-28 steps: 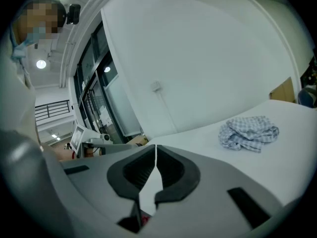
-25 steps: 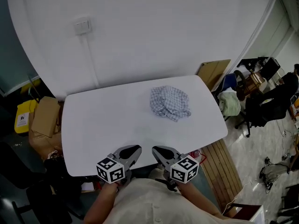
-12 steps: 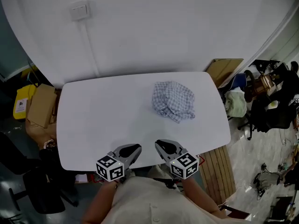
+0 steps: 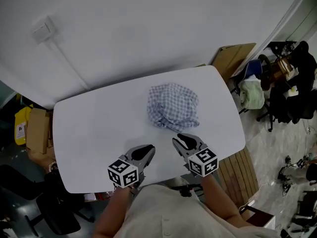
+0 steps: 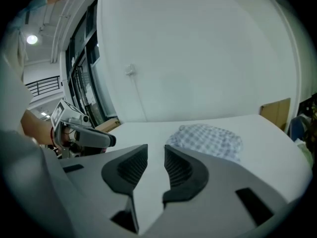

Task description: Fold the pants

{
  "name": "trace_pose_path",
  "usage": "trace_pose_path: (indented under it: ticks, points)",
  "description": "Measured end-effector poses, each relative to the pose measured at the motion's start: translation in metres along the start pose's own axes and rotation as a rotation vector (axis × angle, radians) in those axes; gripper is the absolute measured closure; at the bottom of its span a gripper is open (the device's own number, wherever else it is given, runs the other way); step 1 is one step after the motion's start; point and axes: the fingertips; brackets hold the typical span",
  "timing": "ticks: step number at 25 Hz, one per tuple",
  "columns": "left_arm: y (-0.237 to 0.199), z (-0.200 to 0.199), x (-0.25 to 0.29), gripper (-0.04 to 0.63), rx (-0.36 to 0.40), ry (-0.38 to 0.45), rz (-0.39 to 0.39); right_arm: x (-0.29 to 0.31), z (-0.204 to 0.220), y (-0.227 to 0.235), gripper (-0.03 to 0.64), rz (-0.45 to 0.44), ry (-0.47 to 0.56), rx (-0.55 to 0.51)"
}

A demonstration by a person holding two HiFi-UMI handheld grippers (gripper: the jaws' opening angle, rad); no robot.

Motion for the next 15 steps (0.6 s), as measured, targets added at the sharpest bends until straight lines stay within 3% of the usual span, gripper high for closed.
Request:
trace_pose_path:
  ticks: [8,15]
  points:
    - [0.011,-0.002,0.085,0.566,0.02,-0.112,0.052,-0.014,0.014,0.095,0.489,0.105,-0.034,0.048]
    - [0.025,0.014,0.164,0.514,0.006,-0.214,0.078,-0.013,0.031,0.149,0.481,0.143,-0.105,0.012]
Point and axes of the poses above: the fingertips, and each gripper's own axes: x forward along the fingers, y to its right, z out of its underside, and after that the axes turned 4 degrees about z, right-handed
